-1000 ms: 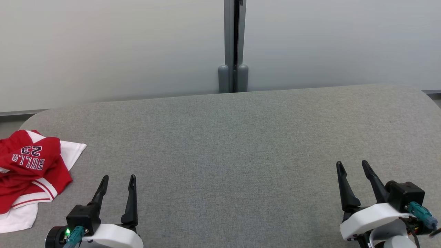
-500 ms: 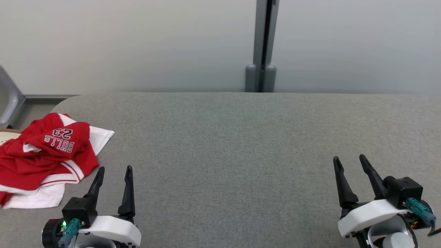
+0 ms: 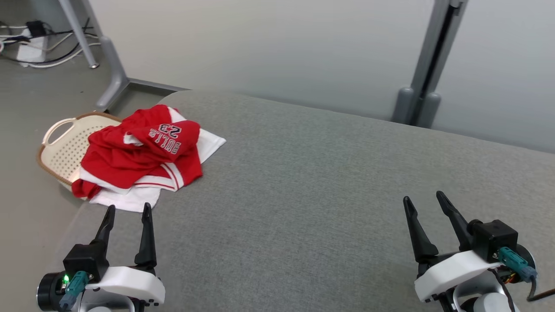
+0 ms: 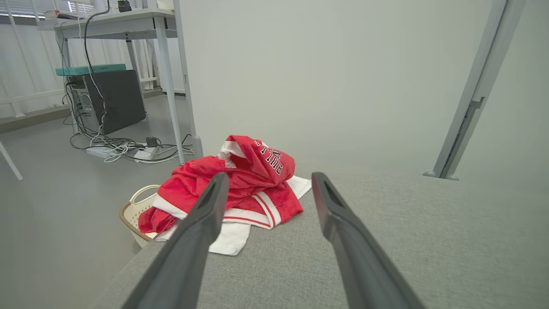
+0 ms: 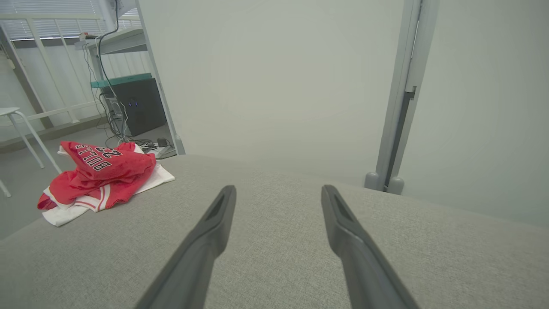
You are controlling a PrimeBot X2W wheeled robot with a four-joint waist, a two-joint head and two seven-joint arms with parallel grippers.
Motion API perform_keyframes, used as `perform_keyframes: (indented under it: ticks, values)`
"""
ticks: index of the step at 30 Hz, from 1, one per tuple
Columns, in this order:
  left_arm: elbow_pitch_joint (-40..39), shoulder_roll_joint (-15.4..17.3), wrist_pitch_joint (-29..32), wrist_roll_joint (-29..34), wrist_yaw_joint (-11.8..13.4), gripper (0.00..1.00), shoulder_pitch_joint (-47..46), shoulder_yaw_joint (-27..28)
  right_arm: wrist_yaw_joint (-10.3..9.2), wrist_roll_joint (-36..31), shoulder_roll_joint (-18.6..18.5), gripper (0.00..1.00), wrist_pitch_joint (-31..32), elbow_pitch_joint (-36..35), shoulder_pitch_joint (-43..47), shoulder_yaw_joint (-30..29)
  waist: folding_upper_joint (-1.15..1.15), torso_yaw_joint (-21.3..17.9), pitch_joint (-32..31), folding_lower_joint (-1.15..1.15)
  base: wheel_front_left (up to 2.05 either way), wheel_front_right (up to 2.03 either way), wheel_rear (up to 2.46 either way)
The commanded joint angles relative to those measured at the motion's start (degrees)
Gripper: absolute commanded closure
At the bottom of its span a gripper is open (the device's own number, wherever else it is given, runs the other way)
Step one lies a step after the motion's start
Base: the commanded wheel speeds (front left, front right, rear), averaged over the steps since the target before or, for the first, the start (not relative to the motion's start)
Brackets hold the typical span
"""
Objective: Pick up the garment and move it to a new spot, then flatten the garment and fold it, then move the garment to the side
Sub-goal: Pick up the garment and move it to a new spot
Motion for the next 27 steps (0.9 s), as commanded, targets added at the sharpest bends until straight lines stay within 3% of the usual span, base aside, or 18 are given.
perform_keyframes:
  ticks: [1, 10, 27]
  values:
    - [-0.22, 0.24, -0.26, -0.12, 0.3, 0.0, -0.15, 0.26, 0.0, -0.44, -0.18, 0.0, 0.33, -0.53, 0.37, -0.23, 0.0, 3.25, 0.17, 0.0, 0.0, 0.0, 0.0]
    - [-0.64, 0.65, -0.28, -0.54, 0.41, 0.0, -0.11, 0.4, 0.0, -0.61, 0.29, 0.0, 0.85, -1.4, 0.69, -0.63, 0.0, 6.45, 0.39, 0.0, 0.0, 0.0, 0.0]
    - [0.08, 0.26, -0.33, -1.51, 0.02, 0.0, -2.58, -0.47, 0.0, -0.31, 0.18, 0.0, 1.74, -2.63, -0.51, -0.64, 0.0, 6.51, 2.5, 0.0, 0.0, 0.0, 0.0]
